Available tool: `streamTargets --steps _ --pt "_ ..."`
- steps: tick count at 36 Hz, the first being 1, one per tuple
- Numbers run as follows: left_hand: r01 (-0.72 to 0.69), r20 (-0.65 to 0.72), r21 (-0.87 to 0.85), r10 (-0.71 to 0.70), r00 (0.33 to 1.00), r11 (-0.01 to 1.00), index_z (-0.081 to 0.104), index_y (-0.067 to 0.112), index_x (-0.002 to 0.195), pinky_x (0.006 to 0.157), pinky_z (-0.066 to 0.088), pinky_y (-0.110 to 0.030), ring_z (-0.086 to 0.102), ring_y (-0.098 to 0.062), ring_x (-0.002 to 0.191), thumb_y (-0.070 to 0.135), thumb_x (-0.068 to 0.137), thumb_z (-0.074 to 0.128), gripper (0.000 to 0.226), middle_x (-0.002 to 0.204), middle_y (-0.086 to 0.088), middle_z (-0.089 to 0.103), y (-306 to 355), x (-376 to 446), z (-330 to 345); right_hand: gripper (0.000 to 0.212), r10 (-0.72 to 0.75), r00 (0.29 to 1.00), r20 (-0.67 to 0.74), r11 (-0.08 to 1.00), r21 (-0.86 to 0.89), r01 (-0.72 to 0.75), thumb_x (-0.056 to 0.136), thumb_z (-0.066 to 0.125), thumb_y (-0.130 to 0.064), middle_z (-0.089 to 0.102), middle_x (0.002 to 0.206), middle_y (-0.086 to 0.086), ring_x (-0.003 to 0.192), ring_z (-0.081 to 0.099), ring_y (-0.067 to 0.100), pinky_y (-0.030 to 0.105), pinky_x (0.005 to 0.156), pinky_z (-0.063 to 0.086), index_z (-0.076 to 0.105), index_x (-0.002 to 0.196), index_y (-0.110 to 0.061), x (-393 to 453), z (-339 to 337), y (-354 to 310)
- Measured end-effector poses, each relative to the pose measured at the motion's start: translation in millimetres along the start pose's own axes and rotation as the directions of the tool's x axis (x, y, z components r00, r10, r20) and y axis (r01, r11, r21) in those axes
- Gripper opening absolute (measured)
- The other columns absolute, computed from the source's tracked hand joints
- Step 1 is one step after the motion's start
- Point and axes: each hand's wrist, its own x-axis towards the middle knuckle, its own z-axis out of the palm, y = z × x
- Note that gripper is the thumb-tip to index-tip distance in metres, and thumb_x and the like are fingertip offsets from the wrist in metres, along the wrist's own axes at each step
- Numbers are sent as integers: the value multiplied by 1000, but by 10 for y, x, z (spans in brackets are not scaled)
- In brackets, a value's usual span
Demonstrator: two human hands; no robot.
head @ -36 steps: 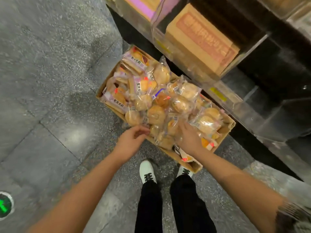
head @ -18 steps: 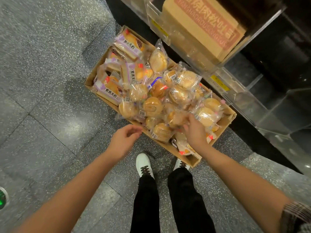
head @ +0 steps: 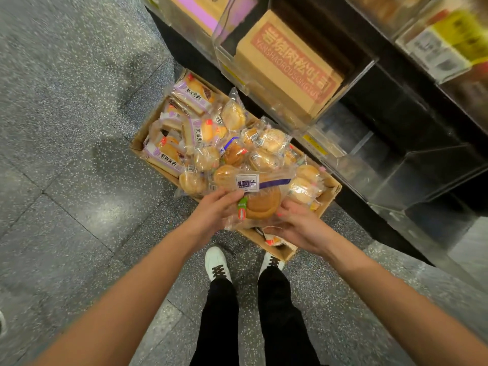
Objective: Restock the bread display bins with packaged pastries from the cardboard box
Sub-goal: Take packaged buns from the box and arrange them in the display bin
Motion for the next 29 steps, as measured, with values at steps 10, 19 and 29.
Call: streamTargets --steps 10,19,29 --pt "-84 -218 54 94 971 995 61 1 113 82 57 -39 71 -26 89 19 92 57 28 98 -10 73 -100 187 50 31 -1 711 -703 975 -159 -156 94 59 -13 63 86 10 73 60 19 29 62 52 57 119 5 332 -713 117" --pt "-2 -273 40 12 962 999 49 3 130 84 57 -36 69 -23 98 19 90 58 44 117 -12 66 -359 517 47 81 -31 518 -855 957 -175 -232 78 78 -26 48 140 17 127 48 37 47 105 41 34 144 -8 794 -1163 196" --pt "7 -317 55 11 948 998 46 5 136 73 59 -29 69 -20 92 9 94 55 43 118 -11 65 -403 738 110 72 16 535 -845 987 -71 -142 70 85 -32 59 125 11 117 55 31 40 102 44 55 129 -4 962 -1290 268"
